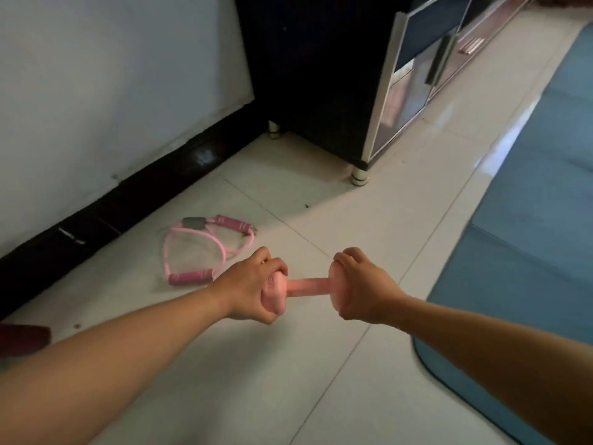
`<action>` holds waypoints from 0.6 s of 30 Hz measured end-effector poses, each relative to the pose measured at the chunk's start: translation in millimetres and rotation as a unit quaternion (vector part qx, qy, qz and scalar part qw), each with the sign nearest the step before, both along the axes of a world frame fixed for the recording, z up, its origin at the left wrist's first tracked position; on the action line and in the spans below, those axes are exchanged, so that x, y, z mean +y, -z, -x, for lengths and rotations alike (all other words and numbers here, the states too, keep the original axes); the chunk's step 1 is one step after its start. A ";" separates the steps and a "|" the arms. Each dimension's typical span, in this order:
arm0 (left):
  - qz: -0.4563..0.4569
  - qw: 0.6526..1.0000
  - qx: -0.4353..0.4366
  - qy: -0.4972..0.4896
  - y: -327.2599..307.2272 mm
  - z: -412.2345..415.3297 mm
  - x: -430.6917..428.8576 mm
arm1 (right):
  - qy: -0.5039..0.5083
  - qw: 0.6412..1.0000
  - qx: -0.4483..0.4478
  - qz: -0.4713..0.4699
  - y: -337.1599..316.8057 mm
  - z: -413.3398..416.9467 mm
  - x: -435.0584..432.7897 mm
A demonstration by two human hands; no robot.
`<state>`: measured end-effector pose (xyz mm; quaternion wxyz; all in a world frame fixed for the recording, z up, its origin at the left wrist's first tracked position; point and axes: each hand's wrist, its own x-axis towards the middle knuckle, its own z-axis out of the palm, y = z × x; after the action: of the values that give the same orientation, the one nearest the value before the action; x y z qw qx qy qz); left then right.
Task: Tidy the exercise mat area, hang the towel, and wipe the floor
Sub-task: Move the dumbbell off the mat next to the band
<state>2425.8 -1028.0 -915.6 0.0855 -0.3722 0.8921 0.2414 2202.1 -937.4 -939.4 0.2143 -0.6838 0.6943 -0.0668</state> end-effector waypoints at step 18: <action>-0.025 0.986 0.079 -0.142 88.8 -77.5 5.3 | -0.045 0.996 -0.012 -0.078 22.2 -67.1 -39.1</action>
<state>2503.3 -1022.8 -1004.4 -0.0113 -0.4723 0.8279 0.3022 2269.2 -976.4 -961.6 0.2775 -0.6947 0.6635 -0.0111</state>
